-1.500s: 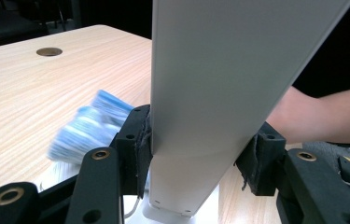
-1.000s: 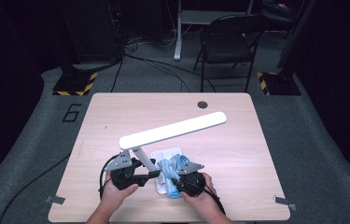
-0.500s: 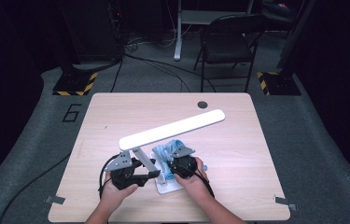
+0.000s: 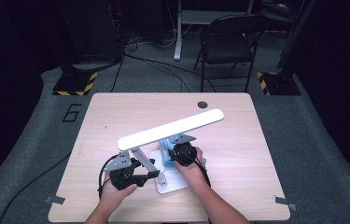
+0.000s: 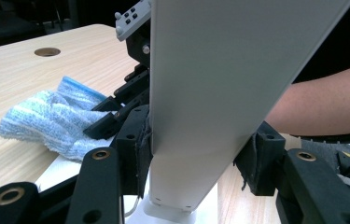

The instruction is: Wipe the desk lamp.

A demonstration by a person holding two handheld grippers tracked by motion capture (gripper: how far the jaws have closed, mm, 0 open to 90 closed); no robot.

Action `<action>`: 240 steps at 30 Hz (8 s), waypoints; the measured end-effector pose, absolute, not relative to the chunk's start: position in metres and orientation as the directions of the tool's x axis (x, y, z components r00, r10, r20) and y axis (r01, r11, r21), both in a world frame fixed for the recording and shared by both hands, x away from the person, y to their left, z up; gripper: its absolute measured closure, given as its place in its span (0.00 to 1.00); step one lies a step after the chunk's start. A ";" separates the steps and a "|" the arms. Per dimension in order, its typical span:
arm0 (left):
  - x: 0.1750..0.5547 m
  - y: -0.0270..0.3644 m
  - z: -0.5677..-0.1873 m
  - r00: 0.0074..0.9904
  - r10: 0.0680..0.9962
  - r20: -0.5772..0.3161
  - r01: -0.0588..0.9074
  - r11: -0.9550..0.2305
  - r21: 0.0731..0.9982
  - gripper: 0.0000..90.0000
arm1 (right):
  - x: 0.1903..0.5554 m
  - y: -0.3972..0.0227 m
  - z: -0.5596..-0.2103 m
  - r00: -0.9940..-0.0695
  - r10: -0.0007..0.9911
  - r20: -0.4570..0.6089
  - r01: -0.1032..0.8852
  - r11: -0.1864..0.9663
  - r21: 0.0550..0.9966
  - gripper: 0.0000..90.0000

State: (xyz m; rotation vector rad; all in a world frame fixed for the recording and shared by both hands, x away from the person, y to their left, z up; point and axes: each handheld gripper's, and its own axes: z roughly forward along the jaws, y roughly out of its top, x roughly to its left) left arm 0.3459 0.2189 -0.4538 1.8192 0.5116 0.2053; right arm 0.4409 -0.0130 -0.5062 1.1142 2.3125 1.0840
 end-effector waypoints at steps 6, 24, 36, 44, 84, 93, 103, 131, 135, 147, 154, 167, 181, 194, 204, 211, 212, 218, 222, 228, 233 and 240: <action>0.347 0.222 -0.453 0.890 0.441 -0.120 0.242 -0.231 0.942 0.57 | 0.443 -0.018 -0.506 -0.632 0.774 -0.028 0.483 0.421 0.768 0.75; 0.348 0.224 -0.454 0.890 0.437 -0.132 0.247 -0.218 0.944 0.57 | 0.426 -0.012 -0.485 -0.717 0.697 0.017 0.436 0.430 0.790 0.76; 0.350 0.229 -0.454 0.883 0.449 -0.137 0.253 -0.209 0.945 0.57 | 0.419 0.003 -0.500 -0.748 0.663 0.031 0.442 0.463 0.768 0.76; 0.351 0.237 -0.454 0.870 0.469 -0.150 0.271 -0.202 0.941 0.59 | 0.416 -0.002 -0.501 -0.733 0.679 0.022 0.444 0.455 0.772 0.76; 0.364 0.256 -0.451 0.782 0.584 -0.216 0.352 -0.128 0.927 0.81 | 0.369 -0.018 -0.505 -0.741 0.671 0.035 0.448 0.454 0.771 0.74; 0.376 0.257 -0.453 0.816 0.526 -0.241 0.357 -0.131 0.925 0.83 | 0.360 -0.021 -0.494 -0.733 0.676 0.078 0.471 0.421 0.775 0.75; 0.379 0.251 -0.451 0.840 0.501 -0.209 0.331 -0.166 0.929 0.85 | 0.371 -0.013 -0.491 -0.746 0.666 0.024 0.422 0.445 0.790 0.74; 0.374 0.243 -0.452 0.816 0.547 -0.186 0.330 -0.177 0.927 0.84 | 0.382 -0.020 -0.506 -0.734 0.675 -0.081 0.356 0.484 0.800 0.77; 0.374 0.243 -0.453 0.816 0.546 -0.191 0.330 -0.168 0.929 0.84 | 0.393 -0.034 -0.505 -0.700 0.708 -0.091 0.377 0.475 0.795 0.77; 0.371 0.242 -0.454 0.812 0.551 -0.194 0.329 -0.158 0.931 0.84 | 0.395 -0.030 -0.499 -0.696 0.716 -0.052 0.409 0.455 0.791 0.77; 0.372 0.242 -0.454 0.813 0.549 -0.195 0.331 -0.161 0.930 0.84 | 0.368 -0.001 -0.499 -0.741 0.671 -0.023 0.394 0.463 0.794 0.77; 0.372 0.244 -0.455 0.814 0.545 -0.200 0.335 -0.159 0.929 0.84 | 0.389 -0.013 -0.506 -0.718 0.692 -0.069 0.377 0.470 0.798 0.78; 0.371 0.242 -0.455 0.806 0.555 -0.205 0.340 -0.152 0.928 0.84 | 0.406 -0.030 -0.500 -0.672 0.740 -0.013 0.450 0.423 0.787 0.78; 0.371 0.242 -0.454 0.803 0.559 -0.205 0.344 -0.155 0.926 0.84 | 0.399 -0.017 -0.504 -0.720 0.689 -0.077 0.375 0.481 0.792 0.79; 0.373 0.242 -0.454 0.804 0.558 -0.205 0.344 -0.155 0.926 0.84 | 0.431 -0.046 -0.498 -0.617 0.783 -0.071 0.466 0.437 0.769 0.79; 0.374 0.243 -0.454 0.808 0.553 -0.204 0.340 -0.155 0.927 0.84 | 0.445 -0.056 -0.503 -0.628 0.771 -0.104 0.466 0.480 0.743 0.79; 0.375 0.243 -0.454 0.808 0.553 -0.203 0.340 -0.154 0.928 0.84 | 0.447 -0.057 -0.505 -0.634 0.767 -0.099 0.470 0.484 0.738 0.79; 0.374 0.242 -0.454 0.806 0.559 -0.194 0.334 -0.159 0.929 0.84 | 0.444 -0.058 -0.514 -0.677 0.730 -0.091 0.448 0.507 0.737 0.80; 0.373 0.240 -0.454 0.796 0.572 -0.196 0.339 -0.154 0.928 0.84 | 0.441 -0.063 -0.514 -0.695 0.716 -0.066 0.449 0.504 0.738 0.80; 0.372 0.238 -0.453 0.782 0.591 -0.198 0.348 -0.152 0.925 0.84 | 0.434 -0.066 -0.513 -0.692 0.720 -0.059 0.458 0.500 0.734 0.81; 0.371 0.238 -0.453 0.776 0.600 -0.195 0.352 -0.155 0.923 0.84 | 0.426 -0.073 -0.513 -0.705 0.706 -0.060 0.446 0.508 0.736 0.81; 0.370 0.238 -0.453 0.774 0.602 -0.198 0.354 -0.150 0.923 0.83 | 0.400 -0.090 -0.512 -0.726 0.685 -0.068 0.432 0.530 0.730 0.80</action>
